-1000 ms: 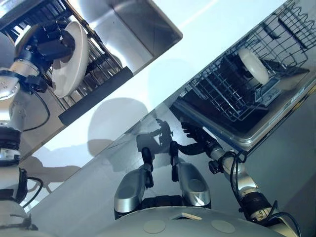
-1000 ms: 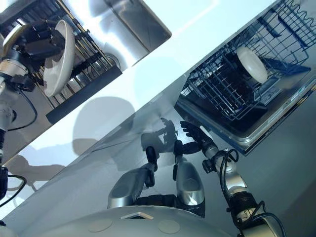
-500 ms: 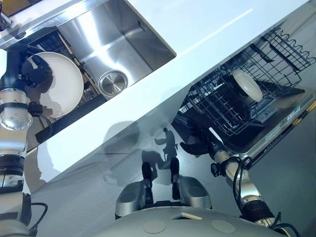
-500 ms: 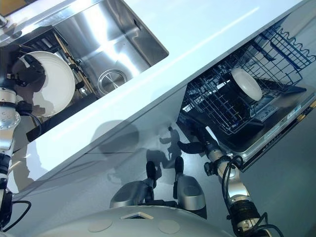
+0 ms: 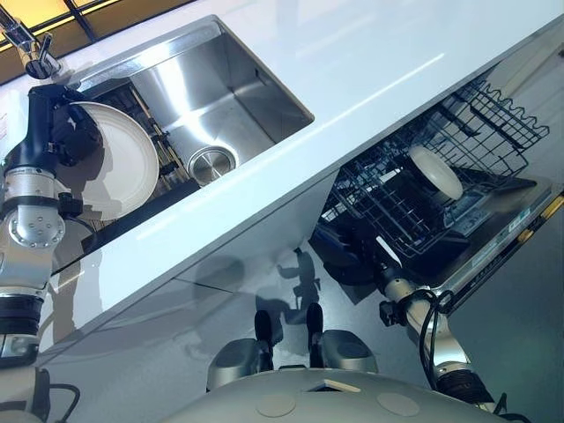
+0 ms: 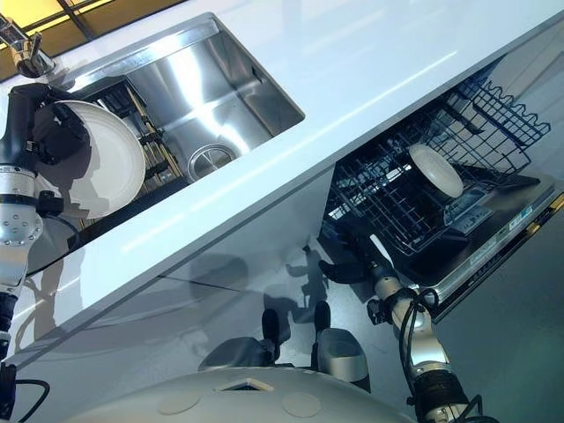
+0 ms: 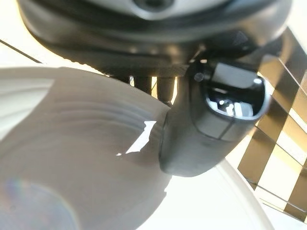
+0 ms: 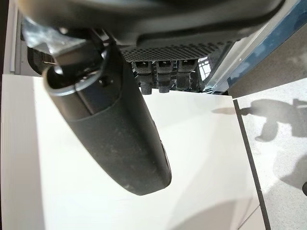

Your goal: Pick up plates and place into dishwasher.

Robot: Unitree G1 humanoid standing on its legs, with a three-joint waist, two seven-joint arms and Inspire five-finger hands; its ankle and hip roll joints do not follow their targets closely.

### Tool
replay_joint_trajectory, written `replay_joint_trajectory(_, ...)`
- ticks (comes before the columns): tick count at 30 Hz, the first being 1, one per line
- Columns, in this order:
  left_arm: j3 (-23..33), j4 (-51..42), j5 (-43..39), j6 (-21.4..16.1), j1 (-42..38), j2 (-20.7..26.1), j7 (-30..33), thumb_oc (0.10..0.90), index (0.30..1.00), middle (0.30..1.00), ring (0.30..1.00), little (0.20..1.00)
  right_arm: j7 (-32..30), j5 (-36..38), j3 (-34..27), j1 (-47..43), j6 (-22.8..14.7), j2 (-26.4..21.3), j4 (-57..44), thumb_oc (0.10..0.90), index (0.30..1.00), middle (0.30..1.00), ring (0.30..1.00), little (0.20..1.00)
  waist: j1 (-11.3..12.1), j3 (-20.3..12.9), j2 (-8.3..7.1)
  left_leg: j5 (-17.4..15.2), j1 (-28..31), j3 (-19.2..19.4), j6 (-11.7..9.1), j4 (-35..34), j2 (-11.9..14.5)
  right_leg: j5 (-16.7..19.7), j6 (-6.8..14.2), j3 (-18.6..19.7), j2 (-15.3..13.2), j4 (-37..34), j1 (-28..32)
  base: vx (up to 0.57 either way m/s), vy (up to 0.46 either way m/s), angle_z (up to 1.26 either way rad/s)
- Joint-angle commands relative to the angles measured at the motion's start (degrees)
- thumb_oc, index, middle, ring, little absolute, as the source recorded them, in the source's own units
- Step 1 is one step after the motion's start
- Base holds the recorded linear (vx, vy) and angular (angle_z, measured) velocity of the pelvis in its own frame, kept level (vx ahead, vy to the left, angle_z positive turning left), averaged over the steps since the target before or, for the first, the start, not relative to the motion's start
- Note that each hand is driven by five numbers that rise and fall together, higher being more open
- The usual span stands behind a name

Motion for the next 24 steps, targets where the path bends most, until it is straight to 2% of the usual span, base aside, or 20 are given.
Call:
replay_joint_trajectory(1, 2.86, -3.50, 2.99, -4.96, -0.37, 0.60, 4.93, 0.100, 0.300, 0.300, 0.300, 0.200, 0.17, 2.05, -0.46, 0.74, -3.29, -2.01, -7.01, 0.800, 0.900, 0.900, 0.900, 0.900, -0.67, -8.33, 1.86, -5.34, 0.97, -0.13, 0.33, 0.10, -1.99, -7.93, 4.08, -0.94, 0.65, 5.16, 0.10, 0.00, 0.000, 0.00)
replay_joint_trajectory(6, 2.84, -7.15, 6.44, -9.48, -1.59, 1.81, 14.81, 0.100, 0.300, 0.300, 0.300, 0.200, -1.54, 5.64, -1.14, -1.09, -5.79, -2.60, -9.57, 0.800, 0.900, 0.900, 0.900, 0.900, -0.63, -8.83, 1.74, -5.61, 1.10, 0.09, 0.50, 0.10, -1.68, -7.75, 3.99, -0.89, 0.48, 4.65, 0.38, -0.02, -0.013, 0.00)
replay_joint_trajectory(8, 3.11, -10.01, 10.04, -11.99, -3.20, -0.51, 19.52, 0.100, 0.300, 0.300, 0.300, 0.200, -6.20, 6.79, -3.30, -3.99, -8.24, -2.42, -14.50, 0.800, 0.900, 0.900, 0.900, 0.900, -0.56, -9.25, 1.70, -5.78, 1.11, 0.19, 0.62, 0.10, -1.44, -7.91, 3.92, -0.75, 0.52, 4.74, 0.35, -0.05, -0.028, 0.01)
replay_joint_trajectory(9, 3.13, -10.26, 10.23, -12.04, -3.31, -0.77, 19.74, 0.100, 0.300, 0.300, 0.300, 0.200, -6.84, 6.77, -3.48, -4.23, -8.73, -2.38, -14.83, 0.800, 0.900, 0.900, 0.900, 0.900, -0.53, -9.28, 1.72, -5.81, 1.12, 0.19, 0.63, 0.10, -1.43, -7.94, 3.90, -0.74, 0.53, 4.76, 0.35, -0.05, -0.020, 0.02)
replay_joint_trajectory(10, 3.17, -11.57, 11.18, -13.05, -4.02, -1.71, 21.46, 0.100, 0.300, 0.300, 0.300, 0.200, -10.02, 6.66, -4.61, -5.66, -10.79, -2.14, -16.74, 0.800, 0.900, 0.900, 0.900, 0.900, -0.47, -9.46, 1.72, -5.94, 1.18, 0.21, 0.66, 0.10, -1.38, -8.03, 3.87, -0.72, 0.53, 4.84, 0.39, -0.04, -0.011, 0.01)
replay_joint_trajectory(14, 3.52, -16.58, 17.80, -15.09, -5.31, -5.74, 26.39, 0.100, 0.300, 0.300, 0.300, 0.200, -20.81, 4.05, -8.35, -9.73, -14.30, -0.99, -23.45, 0.800, 0.900, 0.900, 0.900, 0.900, -0.29, -10.18, 1.84, -6.06, 1.20, 0.35, 0.84, 0.10, -1.45, -7.90, 3.69, -0.17, 0.68, 5.29, 0.11, -0.06, -0.003, 0.00)
replay_joint_trajectory(17, 3.50, -19.32, 21.71, -15.29, -5.92, -6.33, 29.41, 0.100, 0.300, 0.300, 0.300, 0.200, -24.36, 3.76, -10.99, -11.58, -16.00, -1.77, -26.07, 0.800, 0.900, 0.900, 0.900, 0.900, -0.39, -10.94, 1.84, -6.44, 1.61, 0.55, 0.99, 0.10, -1.49, -7.86, 3.72, 0.37, 0.77, 5.73, 0.15, 0.00, 0.000, 0.00)
replay_joint_trajectory(21, 3.06, -22.28, 23.61, -13.68, -7.29, -3.74, 31.52, 0.100, 0.300, 0.300, 0.300, 0.200, -27.76, 3.10, -14.04, -13.14, -18.92, -4.82, -30.71, 0.800, 0.900, 0.900, 0.900, 0.900, -0.89, -11.87, 1.89, -6.80, 2.11, 0.79, 1.11, 0.10, -1.47, -7.88, 3.57, 1.30, 1.16, 6.24, 0.12, 0.00, 0.000, 0.00)
replay_joint_trajectory(24, 1.55, -23.09, 24.09, -12.72, -9.19, -3.07, 32.04, 0.100, 0.300, 0.300, 0.300, 0.200, -25.09, 6.20, -14.15, -15.07, -21.07, -6.50, -33.77, 0.800, 0.900, 0.900, 0.900, 0.900, -0.78, -12.20, 1.81, -6.89, 2.26, 0.64, 1.13, 0.10, -1.48, -8.03, 3.36, 1.57, 1.43, 6.28, 0.31, 0.00, -0.007, -0.05)
